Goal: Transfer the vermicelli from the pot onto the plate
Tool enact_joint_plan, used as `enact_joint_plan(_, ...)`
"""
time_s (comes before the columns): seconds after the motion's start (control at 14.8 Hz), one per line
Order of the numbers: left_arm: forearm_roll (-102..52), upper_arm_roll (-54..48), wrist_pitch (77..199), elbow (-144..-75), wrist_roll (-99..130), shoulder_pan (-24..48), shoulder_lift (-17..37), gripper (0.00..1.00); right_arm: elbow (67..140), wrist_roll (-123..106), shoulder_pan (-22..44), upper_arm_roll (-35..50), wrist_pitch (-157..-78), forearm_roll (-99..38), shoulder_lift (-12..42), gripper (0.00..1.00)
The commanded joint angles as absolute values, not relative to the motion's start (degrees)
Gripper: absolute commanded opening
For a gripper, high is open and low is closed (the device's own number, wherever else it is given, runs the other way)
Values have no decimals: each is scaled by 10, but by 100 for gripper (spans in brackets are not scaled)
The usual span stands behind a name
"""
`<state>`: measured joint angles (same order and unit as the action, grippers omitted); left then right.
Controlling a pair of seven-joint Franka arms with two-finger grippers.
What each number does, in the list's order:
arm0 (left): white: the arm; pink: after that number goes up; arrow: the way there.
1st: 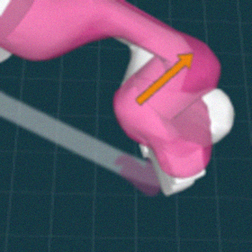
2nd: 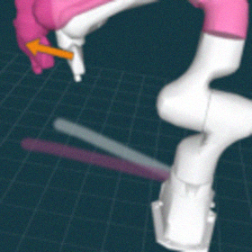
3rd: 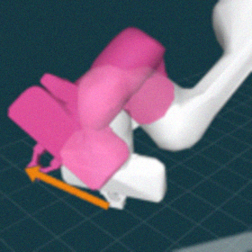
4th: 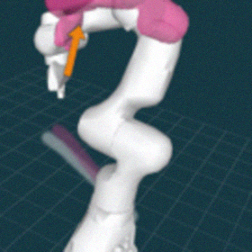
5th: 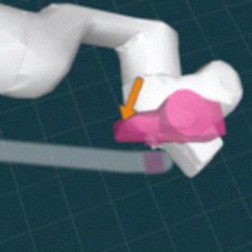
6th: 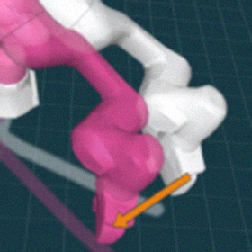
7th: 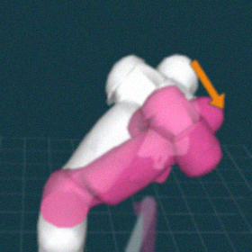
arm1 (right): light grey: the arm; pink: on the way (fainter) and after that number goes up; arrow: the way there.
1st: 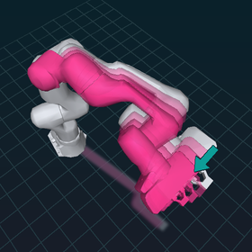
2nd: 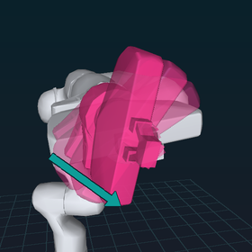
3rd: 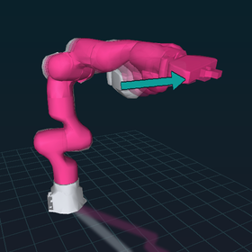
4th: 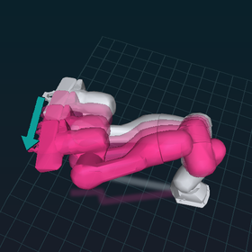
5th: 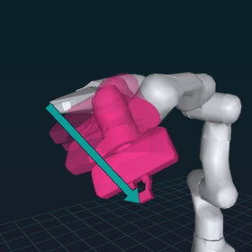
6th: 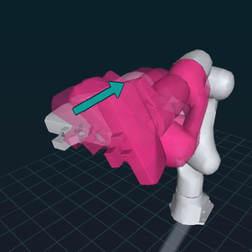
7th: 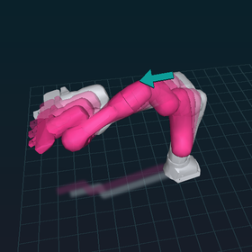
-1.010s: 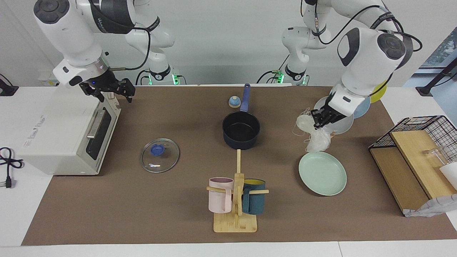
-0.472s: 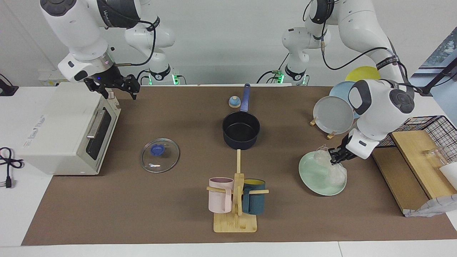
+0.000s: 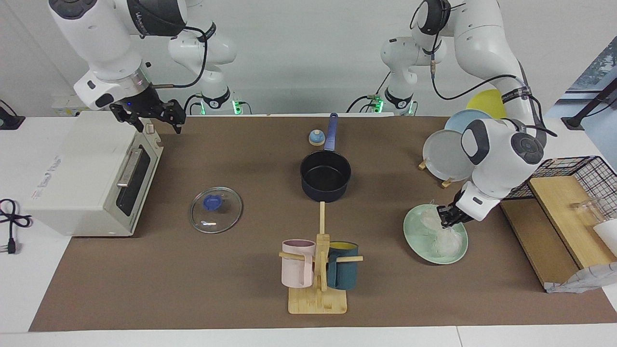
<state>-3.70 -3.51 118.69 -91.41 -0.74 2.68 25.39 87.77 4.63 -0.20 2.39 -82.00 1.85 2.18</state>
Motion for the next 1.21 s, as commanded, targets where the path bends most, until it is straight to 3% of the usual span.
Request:
enact_joint_plan(0.0,-25,-34,1210,-929,-37,26,250,0,882,48,-1,19,-824,8,17,100)
enact_joint_plan(0.13,-25,-34,1215,-933,-38,27,250,6,882,52,-1,19,-824,7,13,100)
enact_joint_plan(0.2,-24,-33,1213,-932,-38,29,250,99,882,53,-1,19,-824,4,14,100)
enact_joint_plan(0.47,-19,-33,1159,-909,-32,31,220,100,882,49,-1,0,-825,1,14,100)
enact_joint_plan(1.15,-18,-35,932,-907,25,31,18,100,881,50,-1,-3,-825,7,15,100)
